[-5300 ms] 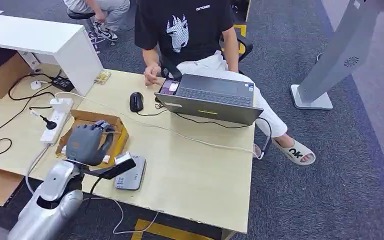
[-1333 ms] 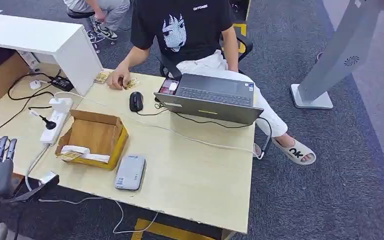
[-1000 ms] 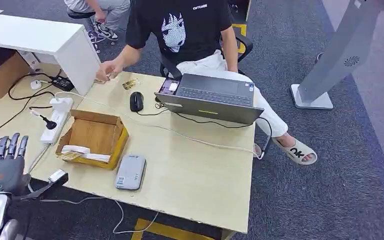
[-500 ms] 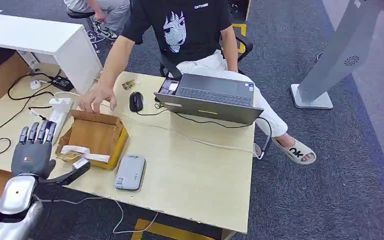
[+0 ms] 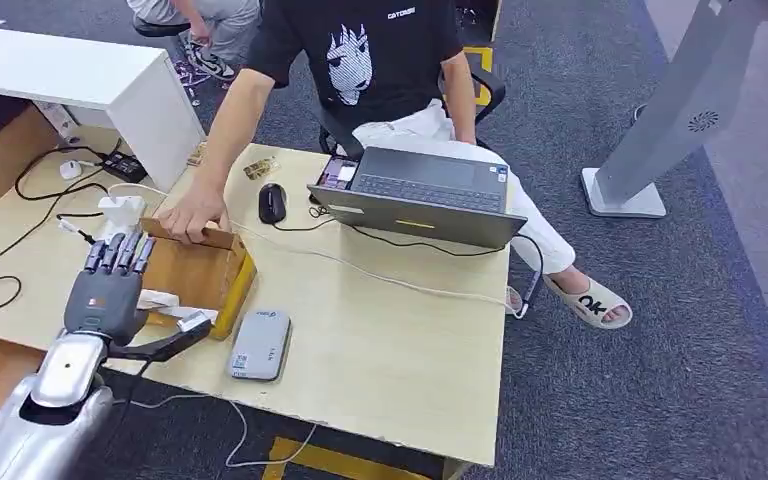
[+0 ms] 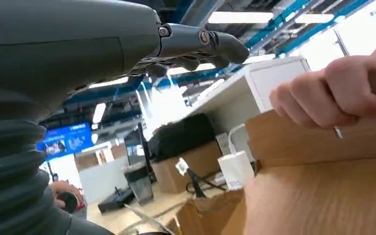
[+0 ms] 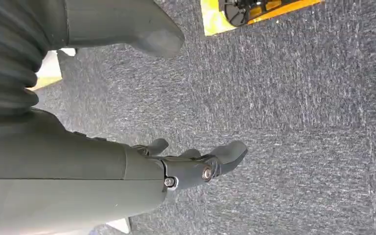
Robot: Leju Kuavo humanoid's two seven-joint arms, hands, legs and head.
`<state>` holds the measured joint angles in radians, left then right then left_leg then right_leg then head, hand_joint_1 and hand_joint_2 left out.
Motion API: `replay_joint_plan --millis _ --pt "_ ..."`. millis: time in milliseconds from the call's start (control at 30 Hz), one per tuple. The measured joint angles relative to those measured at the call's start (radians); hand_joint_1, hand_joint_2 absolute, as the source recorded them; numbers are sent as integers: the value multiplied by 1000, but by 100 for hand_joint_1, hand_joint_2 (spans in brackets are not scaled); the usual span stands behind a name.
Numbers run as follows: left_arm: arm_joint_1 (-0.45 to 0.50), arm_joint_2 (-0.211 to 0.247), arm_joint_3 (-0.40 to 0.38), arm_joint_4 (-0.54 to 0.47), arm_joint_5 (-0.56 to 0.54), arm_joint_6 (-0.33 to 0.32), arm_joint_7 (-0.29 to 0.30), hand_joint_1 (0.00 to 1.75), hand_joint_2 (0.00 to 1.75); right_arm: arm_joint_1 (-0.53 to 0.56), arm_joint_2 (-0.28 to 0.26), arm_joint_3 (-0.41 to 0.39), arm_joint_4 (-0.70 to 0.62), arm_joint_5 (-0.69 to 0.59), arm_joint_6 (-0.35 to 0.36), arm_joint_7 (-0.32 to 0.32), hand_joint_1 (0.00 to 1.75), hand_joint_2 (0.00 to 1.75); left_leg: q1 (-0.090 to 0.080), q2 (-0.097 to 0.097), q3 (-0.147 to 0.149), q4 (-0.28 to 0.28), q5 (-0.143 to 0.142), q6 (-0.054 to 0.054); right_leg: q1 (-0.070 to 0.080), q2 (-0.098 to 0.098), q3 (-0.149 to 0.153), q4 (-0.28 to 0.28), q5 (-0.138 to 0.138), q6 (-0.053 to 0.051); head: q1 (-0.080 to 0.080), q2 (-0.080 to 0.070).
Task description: Pass the card to the sensor for recognition and then transmit it.
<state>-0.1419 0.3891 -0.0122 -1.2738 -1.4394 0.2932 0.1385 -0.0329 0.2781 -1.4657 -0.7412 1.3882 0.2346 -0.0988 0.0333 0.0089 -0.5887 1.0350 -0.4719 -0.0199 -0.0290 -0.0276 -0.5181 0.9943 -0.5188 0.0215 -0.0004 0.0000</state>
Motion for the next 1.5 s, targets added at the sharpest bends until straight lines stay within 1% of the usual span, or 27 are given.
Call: replay_joint_plan --millis 133,333,400,433,467,500,533,567,633,800,1067,1500 --pt "-10 -3 -5 21 79 -115 -14 0 175 0 0 14 0 2 7 3 0 175 0 1 0 0 0 0 0 1 1 0 0 0 0 0" --pt "-22 -3 -12 43 106 -158 -14 0 175 -1 0 23 -2 2 7 4 0 175 0 1 0 0 0 0 0 1 1 0 0 0 0 0" --pt "-25 -3 -13 48 154 -246 -9 0 175 -1 0 24 -3 2 3 13 0 175 0 1 0 0 0 0 0 1 2 0 0 0 0 0" --pt "-25 -2 -13 52 188 -319 -1 0 175 -1 0 25 -2 2 -3 18 0 175 0 1 0 0 0 0 0 1 2 0 0 0 0 0" --pt "-25 0 -14 57 211 -369 6 0 175 -2 -1 28 -1 2 -10 22 0 175 0 1 0 0 0 0 0 1 2 0 0 0 0 0" --pt "-24 4 -14 64 228 -404 8 0 175 -2 -2 33 2 2 -17 25 0 175 0 1 0 0 0 0 0 1 1 0 0 0 0 0" --pt "-24 8 -16 71 240 -422 9 33 175 -2 -4 39 8 1 -24 27 0 175 0 1 0 0 0 0 0 1 2 0 0 0 0 0" --pt "-25 14 -17 78 247 -431 11 175 175 -3 -5 44 14 0 -30 29 0 175 0 1 0 0 0 0 0 1 2 0 0 0 0 0" --pt "-27 20 -18 87 255 -436 13 175 175 -3 -8 48 24 -1 -37 30 0 175 0 1 0 0 0 0 0 1 2 0 0 0 0 0" --pt "-48 29 -20 103 259 -403 13 175 175 -3 -12 64 43 -15 -47 30 0 175 0 2 0 0 0 0 0 1 2 0 0 0 0 0" --pt "-70 33 -27 119 255 -387 8 175 175 -2 -15 72 54 -17 -46 30 0 175 0 5 0 0 0 0 0 4 1 0 1 0 0 0" --pt "-74 33 -40 128 255 -384 7 175 175 -1 -17 80 62 -17 -46 30 0 175 0 5 1 0 0 0 0 4 1 0 1 0 0 0"
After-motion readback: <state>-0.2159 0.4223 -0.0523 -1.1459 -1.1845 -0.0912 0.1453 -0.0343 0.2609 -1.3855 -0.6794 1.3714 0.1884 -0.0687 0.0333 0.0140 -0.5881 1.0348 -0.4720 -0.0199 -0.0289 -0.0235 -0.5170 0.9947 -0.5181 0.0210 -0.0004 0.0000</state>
